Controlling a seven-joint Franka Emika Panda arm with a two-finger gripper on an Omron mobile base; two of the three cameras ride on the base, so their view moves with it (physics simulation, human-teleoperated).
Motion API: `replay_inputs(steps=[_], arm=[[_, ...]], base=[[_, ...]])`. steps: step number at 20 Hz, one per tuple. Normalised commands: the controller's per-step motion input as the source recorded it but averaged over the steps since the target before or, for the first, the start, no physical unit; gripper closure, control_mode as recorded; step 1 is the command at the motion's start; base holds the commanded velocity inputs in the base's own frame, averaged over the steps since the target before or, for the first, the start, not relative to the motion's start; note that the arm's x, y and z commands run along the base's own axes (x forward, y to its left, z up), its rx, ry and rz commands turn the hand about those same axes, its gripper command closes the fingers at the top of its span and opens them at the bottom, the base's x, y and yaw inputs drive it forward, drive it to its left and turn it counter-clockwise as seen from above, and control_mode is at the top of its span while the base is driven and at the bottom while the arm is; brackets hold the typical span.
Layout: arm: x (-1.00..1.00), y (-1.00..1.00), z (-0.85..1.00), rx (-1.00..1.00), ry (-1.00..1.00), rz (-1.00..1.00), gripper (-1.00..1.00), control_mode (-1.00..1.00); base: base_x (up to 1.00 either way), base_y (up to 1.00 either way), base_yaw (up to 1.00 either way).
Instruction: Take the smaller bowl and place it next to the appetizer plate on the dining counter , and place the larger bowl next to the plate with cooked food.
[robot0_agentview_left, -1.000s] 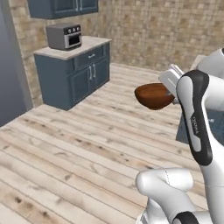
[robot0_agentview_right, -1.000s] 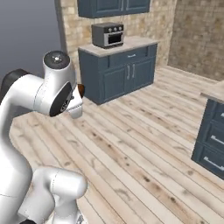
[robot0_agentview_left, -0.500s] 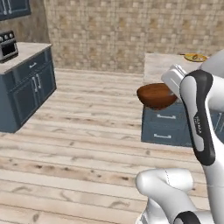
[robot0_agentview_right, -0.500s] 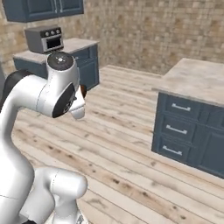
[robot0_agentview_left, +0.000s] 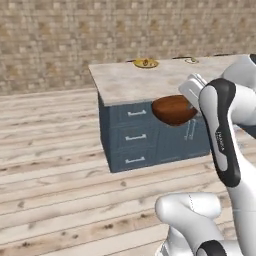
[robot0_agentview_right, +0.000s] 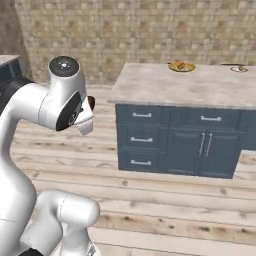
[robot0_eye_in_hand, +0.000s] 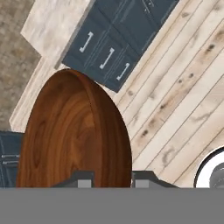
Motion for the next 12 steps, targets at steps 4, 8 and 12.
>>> replay_inputs(steps=[4,8,12], arm=[[0.00,0.00,0.00,0.00,0.00,0.00,1.00,1.00],[0.00,0.00,0.00,0.00,0.00,0.00,1.00,1.00],[0.00,0.00,0.00,0.00,0.00,0.00,1.00,1.00]], base=[[0.00,0.16,-1.00],[0.01,0.33,-0.84],[-0.22,0.94,-0.60]])
